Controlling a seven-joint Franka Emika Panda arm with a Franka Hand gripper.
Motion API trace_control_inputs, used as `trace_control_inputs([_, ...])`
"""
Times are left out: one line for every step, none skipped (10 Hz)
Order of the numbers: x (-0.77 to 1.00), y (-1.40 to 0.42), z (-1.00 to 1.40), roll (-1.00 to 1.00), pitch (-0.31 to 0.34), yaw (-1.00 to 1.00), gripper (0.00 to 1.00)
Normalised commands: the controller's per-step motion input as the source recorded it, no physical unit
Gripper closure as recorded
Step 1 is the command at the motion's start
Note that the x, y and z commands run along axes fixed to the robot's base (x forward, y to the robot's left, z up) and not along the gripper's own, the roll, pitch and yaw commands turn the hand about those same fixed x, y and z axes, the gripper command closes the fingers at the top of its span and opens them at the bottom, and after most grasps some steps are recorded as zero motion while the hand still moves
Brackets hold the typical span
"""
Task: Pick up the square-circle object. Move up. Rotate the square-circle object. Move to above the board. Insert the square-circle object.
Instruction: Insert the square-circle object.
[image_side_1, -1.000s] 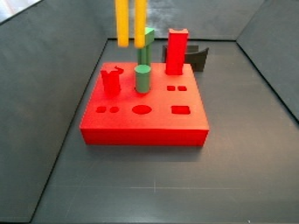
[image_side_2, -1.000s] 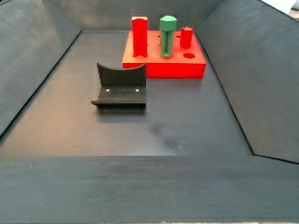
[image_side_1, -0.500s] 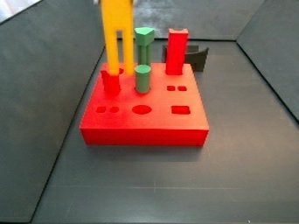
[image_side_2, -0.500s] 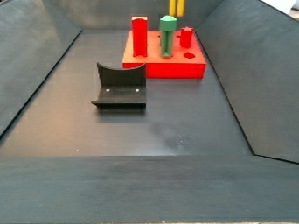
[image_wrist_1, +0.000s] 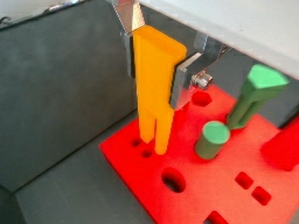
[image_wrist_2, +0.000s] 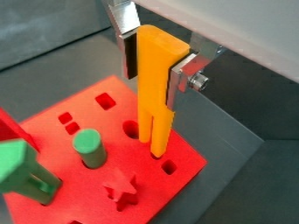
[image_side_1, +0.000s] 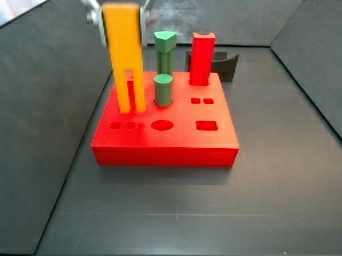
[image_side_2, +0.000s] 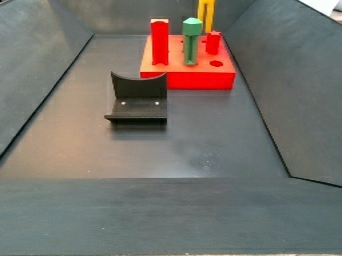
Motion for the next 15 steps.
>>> trace_control_inputs([0.00, -0.11, -0.40, -0.01, -0.001, 0.25, 1.00])
trace_control_inputs([0.00, -0.03, -0.31, 0.00, 0.000, 0.01, 1.00])
trace_control_inputs([0.00, -0.01, -0.28, 0.00, 0.000, 0.00, 1.00])
trace_control_inputs([-0.02, 0.00, -0.30, 0.00, 0.000, 0.08, 1.00])
trace_control_inputs([-0.11, 0.00, -0.32, 0.02, 0.000, 0.13, 1.00])
trace_control_inputs([-0.10, 0.00, -0.28, 0.00, 0.000, 0.11, 1.00])
trace_control_inputs([-0.09, 0.00, -0.26, 0.00, 0.000, 0.10, 1.00])
trace_control_inputs([-0.15, 0.00, -0.27, 0.00, 0.000, 0.11, 1.00])
trace_control_inputs([-0.19, 0.00, -0.26, 0.01, 0.000, 0.10, 1.00])
trace_control_inputs([-0.16, 0.00, -0.26, 0.00, 0.000, 0.08, 1.00])
trace_control_inputs([-0.11, -0.03, -0.28, 0.00, 0.000, 0.00, 1.00])
trace_control_inputs([-0.02, -0.08, -0.31, -0.05, 0.000, -0.01, 1.00])
trace_control_inputs([0.00, -0.11, -0.31, -0.09, 0.000, -0.15, 1.00])
trace_control_inputs([0.00, -0.07, -0.19, -0.17, 0.000, -0.19, 1.00])
trace_control_inputs([0.00, -0.04, -0.18, -0.19, -0.007, -0.19, 1.00])
